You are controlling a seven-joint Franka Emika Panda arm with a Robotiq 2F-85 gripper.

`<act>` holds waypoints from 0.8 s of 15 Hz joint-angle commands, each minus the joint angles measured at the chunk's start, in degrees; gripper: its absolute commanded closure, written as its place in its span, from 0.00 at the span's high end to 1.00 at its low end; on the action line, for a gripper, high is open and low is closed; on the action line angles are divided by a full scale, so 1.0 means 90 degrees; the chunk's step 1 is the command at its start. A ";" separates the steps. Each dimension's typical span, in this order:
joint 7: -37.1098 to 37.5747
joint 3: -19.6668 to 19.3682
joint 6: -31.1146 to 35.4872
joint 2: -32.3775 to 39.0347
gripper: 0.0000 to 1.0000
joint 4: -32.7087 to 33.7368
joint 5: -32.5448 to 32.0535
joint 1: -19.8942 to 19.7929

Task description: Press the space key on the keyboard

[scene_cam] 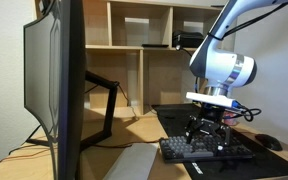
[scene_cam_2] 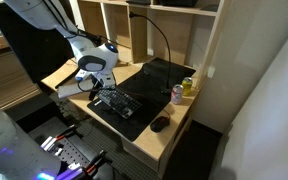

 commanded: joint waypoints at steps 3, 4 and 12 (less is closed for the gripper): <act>0.1074 -0.0024 0.0329 -0.0052 1.00 -0.0094 -0.0708 0.0043; 0.1065 -0.0038 0.0035 -0.0001 1.00 -0.0002 -0.0797 0.0007; 0.1794 -0.0016 0.0244 -0.0031 1.00 -0.0051 -0.0743 0.0018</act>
